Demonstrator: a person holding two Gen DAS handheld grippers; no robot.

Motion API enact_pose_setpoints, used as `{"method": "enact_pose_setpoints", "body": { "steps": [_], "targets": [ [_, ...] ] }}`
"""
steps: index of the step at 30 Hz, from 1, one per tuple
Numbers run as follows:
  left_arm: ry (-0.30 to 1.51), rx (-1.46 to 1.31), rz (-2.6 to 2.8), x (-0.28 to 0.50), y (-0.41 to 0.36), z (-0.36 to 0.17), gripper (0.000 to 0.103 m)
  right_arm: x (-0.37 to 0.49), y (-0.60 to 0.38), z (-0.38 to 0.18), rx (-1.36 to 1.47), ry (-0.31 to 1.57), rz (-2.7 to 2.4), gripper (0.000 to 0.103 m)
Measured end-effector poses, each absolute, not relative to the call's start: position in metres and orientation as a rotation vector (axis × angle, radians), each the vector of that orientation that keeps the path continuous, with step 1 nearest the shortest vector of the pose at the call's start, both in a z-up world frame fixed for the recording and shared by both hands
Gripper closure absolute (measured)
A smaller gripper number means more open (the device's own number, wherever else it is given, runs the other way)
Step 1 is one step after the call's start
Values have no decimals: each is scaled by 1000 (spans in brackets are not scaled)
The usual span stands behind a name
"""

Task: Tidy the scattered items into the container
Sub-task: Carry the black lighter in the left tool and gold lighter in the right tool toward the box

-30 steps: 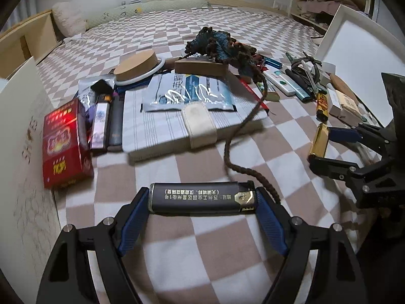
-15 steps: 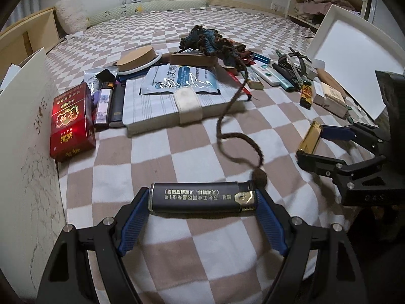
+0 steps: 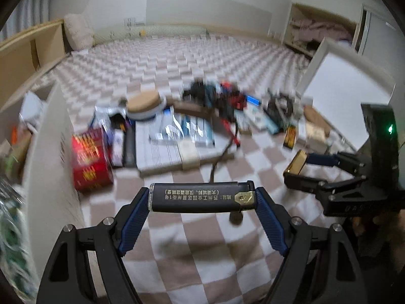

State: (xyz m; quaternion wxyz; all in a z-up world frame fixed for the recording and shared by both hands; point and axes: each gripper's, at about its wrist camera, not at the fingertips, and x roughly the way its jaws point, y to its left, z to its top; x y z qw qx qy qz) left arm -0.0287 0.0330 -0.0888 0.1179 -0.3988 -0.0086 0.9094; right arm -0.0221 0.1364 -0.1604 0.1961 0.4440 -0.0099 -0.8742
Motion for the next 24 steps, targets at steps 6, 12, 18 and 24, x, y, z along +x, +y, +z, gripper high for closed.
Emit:
{"method": "enact_pose_setpoints", "body": {
  "steps": [6,12,18,24],
  "targets": [
    [-104,-1061,2712,-26,14,-54,21,-26,118,-123,1129,-33,-2446,22],
    [-129,-981,2788,-16,-7,-23,21,-31,90,-93,1044,15,-2434,22],
    [-166,-957,2845,-10,-37,-7,21,-32,63,-75,992,36,-2396,22],
    [-218,-958,2922,0,-77,0,21,-32,34,-61,958,52,-2352,22]
  ]
}}
